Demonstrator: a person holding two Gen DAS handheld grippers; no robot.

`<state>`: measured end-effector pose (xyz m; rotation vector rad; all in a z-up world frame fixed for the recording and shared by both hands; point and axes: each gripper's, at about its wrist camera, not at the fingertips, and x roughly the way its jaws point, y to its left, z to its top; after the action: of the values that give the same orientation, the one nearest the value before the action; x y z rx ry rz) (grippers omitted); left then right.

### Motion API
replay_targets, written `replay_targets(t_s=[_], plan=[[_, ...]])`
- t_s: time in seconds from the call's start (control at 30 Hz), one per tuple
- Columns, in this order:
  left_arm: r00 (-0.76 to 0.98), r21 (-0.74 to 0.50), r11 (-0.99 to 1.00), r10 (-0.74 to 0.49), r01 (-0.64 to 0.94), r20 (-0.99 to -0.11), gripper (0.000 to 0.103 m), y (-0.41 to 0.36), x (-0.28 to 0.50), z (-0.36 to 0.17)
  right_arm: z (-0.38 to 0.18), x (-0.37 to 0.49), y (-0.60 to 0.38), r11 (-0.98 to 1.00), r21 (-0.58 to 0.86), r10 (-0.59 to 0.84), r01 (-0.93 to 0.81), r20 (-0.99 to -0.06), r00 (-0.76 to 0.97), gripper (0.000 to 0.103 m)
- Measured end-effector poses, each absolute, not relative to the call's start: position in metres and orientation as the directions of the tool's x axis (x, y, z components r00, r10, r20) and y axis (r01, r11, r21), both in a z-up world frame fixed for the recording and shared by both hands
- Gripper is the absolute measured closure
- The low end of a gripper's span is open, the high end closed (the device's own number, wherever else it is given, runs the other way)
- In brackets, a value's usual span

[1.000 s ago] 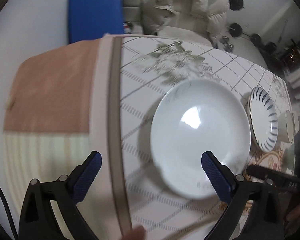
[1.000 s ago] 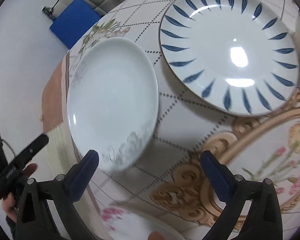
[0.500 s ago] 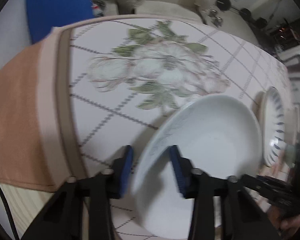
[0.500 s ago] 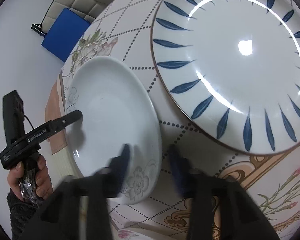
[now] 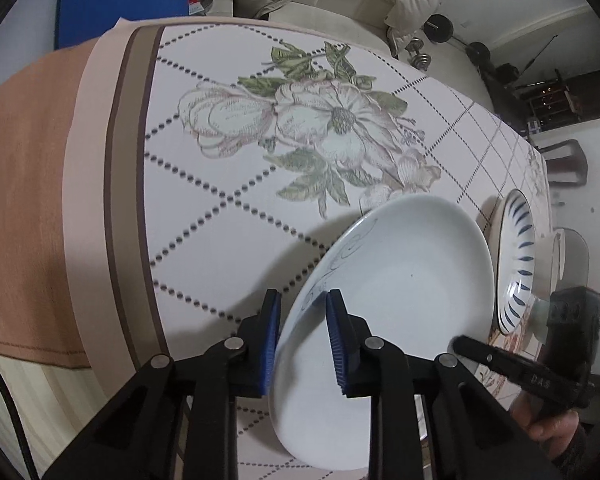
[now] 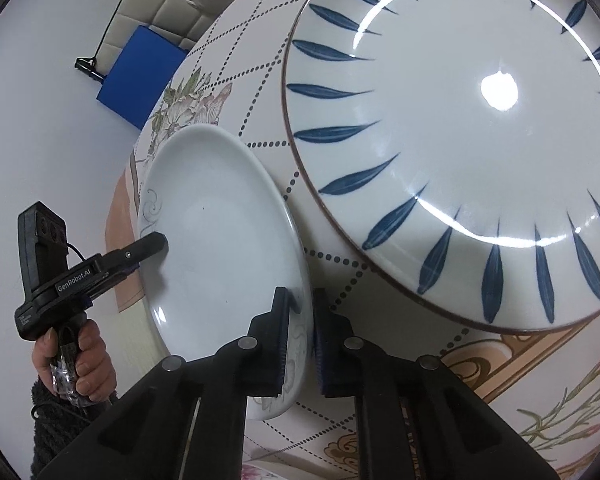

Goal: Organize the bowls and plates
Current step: 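Carry the white plate with both tools onto the pink-flower plate, release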

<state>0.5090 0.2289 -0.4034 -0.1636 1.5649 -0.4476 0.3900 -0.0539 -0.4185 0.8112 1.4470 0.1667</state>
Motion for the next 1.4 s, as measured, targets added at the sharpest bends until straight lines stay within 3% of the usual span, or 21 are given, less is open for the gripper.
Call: replay_targets(t_s=[0.4, 0.83, 1.17, 1.4], plan=[[0.0, -0.39, 0.903, -0.397, 0.177, -0.918, 0.085, 0.231, 0.477, -0.375, -0.413, 0.385, -0.06, 0.716, 0.608, 0.588, 0.344, -0.79, 0.173, 0.09], [0.11, -0.385, 0.896, -0.415, 0.221, -0.903, 0.085, 0.23, 0.437, -0.309, -0.36, 0.369, -0.064, 0.723, 0.64, 0.598, 0.26, -0.769, 0.228, 0.09], [0.15, -0.389, 0.899, -0.421, 0.204, -0.895, 0.085, 0.232, 0.354, -0.273, -0.31, 0.306, -0.065, 0.749, 0.638, 0.601, 0.179, -0.767, 0.223, 0.091], [0.131, -0.393, 0.904, -0.416, 0.167, -0.9, 0.085, 0.238, 0.294, -0.279, -0.311, 0.249, -0.061, 0.754, 0.635, 0.611, 0.167, -0.772, 0.174, 0.09]])
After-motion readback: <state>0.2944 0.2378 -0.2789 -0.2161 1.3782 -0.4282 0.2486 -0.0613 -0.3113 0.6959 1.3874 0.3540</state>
